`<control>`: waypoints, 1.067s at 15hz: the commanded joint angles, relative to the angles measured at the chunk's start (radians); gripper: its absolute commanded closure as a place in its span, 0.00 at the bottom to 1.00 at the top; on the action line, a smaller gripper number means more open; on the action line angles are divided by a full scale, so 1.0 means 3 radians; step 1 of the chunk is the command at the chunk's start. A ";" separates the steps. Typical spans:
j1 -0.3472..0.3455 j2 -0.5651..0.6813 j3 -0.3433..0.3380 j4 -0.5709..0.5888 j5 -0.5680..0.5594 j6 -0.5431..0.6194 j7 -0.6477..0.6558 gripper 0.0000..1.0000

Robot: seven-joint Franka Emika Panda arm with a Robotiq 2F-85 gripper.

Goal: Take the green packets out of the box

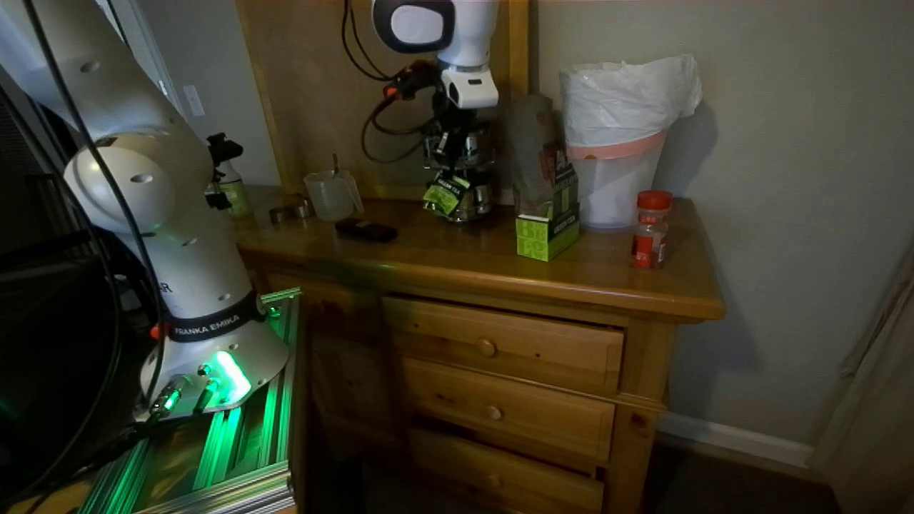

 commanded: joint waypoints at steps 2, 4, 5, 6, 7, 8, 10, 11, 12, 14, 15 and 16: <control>0.0149 0.0087 0.0379 -0.0451 -0.0038 0.0933 0.0560 1.00; 0.0219 0.0255 0.0516 -0.0520 -0.0127 0.1267 0.0808 1.00; 0.0250 0.0372 0.0571 -0.0526 -0.0185 0.1438 0.0923 0.74; 0.0284 0.0466 0.0605 -0.0507 -0.0230 0.1520 0.1030 0.73; 0.0313 0.0524 0.0621 -0.0494 -0.0275 0.1593 0.1109 0.67; 0.0333 0.0543 0.0609 -0.0459 -0.0297 0.1623 0.1155 0.60; 0.0346 0.0491 0.0548 -0.0428 -0.0311 0.1625 0.1179 0.46; 0.0338 0.0447 0.0518 -0.0415 -0.0263 0.1622 0.1147 0.40; 0.0318 0.0377 0.0474 -0.0402 -0.0217 0.1606 0.1099 0.32; 0.0269 0.0229 0.0356 -0.0354 -0.0164 0.1463 0.0975 0.18; 0.0245 0.0185 0.0304 -0.0322 -0.0201 0.1381 0.0966 0.12; 0.0233 0.0165 0.0244 -0.0271 -0.0161 0.1235 0.0869 0.05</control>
